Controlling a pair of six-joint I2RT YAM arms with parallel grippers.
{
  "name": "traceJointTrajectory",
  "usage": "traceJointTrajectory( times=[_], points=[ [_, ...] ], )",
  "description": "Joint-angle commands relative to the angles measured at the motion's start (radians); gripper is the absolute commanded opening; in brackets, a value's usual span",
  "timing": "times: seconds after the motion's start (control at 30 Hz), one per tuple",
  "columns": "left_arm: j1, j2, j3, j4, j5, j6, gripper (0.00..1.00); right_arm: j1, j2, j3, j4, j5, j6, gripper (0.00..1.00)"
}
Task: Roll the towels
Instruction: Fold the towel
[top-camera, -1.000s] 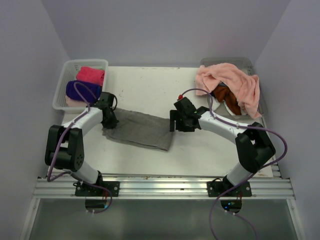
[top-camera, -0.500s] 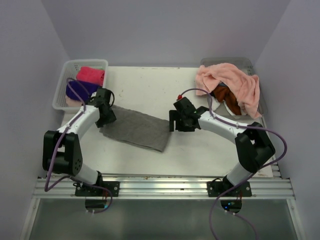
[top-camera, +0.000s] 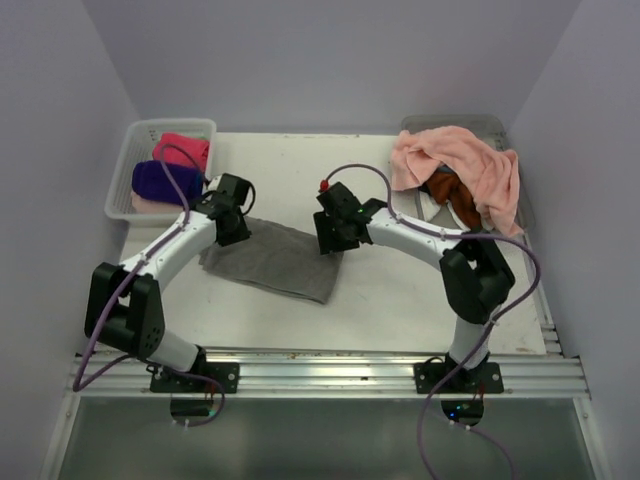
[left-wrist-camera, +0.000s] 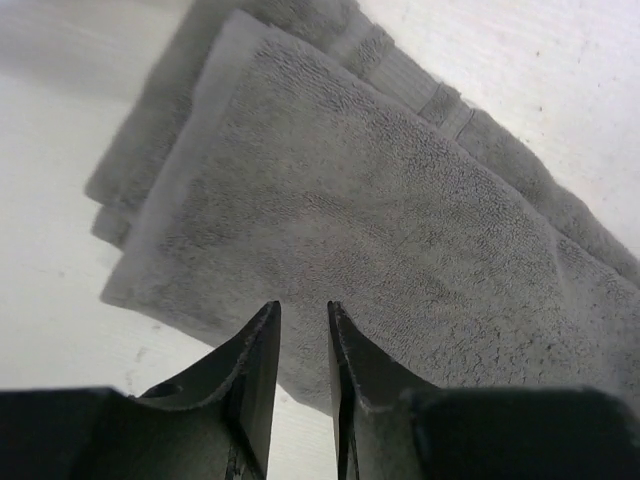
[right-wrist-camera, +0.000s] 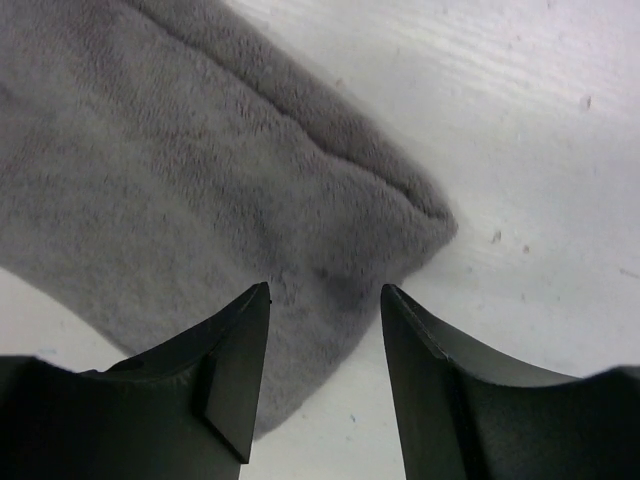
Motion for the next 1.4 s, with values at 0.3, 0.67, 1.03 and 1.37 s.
traceJointTrajectory(
  times=[0.3, 0.67, 1.03, 1.37],
  points=[
    [0.003, 0.248, -0.045, 0.146, 0.178, 0.021, 0.17, -0.033, 0.157, 0.071, -0.026, -0.009, -0.124, 0.14],
    [-0.116, 0.461, 0.229, 0.104, 0.199, 0.119, 0.21, -0.006, -0.108, -0.411, 0.087, 0.0, 0.112, 0.0],
    [-0.199, 0.545, 0.42, 0.119, 0.195, 0.198, 0.28, 0.109, -0.422, -0.451, -0.046, 0.12, 0.211, 0.52],
    [-0.184, 0.379, 0.357, 0.099, 0.163, 0.162, 0.33, -0.056, -0.161, -0.018, 0.006, 0.083, -0.066, 0.34]
  ],
)
